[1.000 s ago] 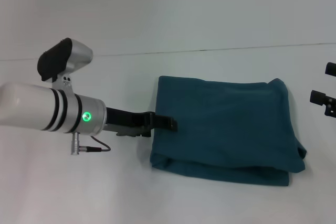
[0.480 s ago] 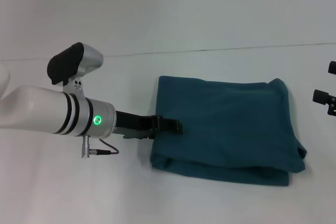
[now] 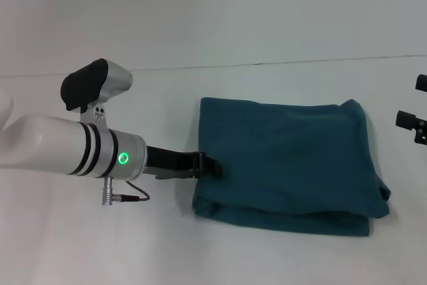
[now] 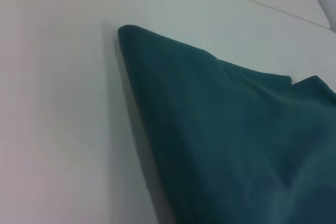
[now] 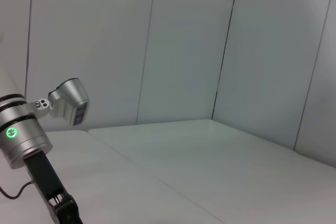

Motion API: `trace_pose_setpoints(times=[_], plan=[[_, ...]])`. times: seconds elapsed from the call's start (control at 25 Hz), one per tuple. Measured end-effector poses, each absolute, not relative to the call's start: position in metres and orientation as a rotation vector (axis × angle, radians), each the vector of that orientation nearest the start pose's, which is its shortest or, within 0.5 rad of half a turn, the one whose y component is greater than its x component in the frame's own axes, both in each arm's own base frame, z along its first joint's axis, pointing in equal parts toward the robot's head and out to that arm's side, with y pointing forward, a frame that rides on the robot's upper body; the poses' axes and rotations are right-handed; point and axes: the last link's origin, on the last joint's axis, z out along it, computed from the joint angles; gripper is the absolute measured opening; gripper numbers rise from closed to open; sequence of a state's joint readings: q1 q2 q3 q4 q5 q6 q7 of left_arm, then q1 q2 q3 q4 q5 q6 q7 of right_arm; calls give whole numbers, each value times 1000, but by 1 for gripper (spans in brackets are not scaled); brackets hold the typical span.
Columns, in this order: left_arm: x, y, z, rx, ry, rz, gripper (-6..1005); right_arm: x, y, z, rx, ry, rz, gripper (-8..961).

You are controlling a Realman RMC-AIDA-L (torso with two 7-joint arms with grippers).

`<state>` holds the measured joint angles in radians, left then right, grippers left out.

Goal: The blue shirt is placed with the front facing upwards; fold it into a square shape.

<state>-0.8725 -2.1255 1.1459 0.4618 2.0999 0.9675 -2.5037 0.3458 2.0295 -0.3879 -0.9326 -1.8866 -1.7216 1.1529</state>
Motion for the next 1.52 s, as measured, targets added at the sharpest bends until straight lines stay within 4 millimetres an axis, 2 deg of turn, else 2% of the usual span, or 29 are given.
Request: trace_pose_setpoints(times=[0.04,0.48,0.72,1.04,1.52], plan=[[-190,401,-99,-2366,-1662,-244,413,309,295,120,-2342,243,653,766],[-192,401,-99,-2354,-1651,-271,189,309,297,118,-2336,250,655,767],[-208,402,-85,-2261,-1654,-347,148,309,300,117,-2326,257,651,768],[-222,401,-68,-2181,-1654,-424,141,306,306,113,-2321,257,645,769],[-242,383,-59,-2128,-1700,-471,141,303,316,114,-2298,256,632,770]])
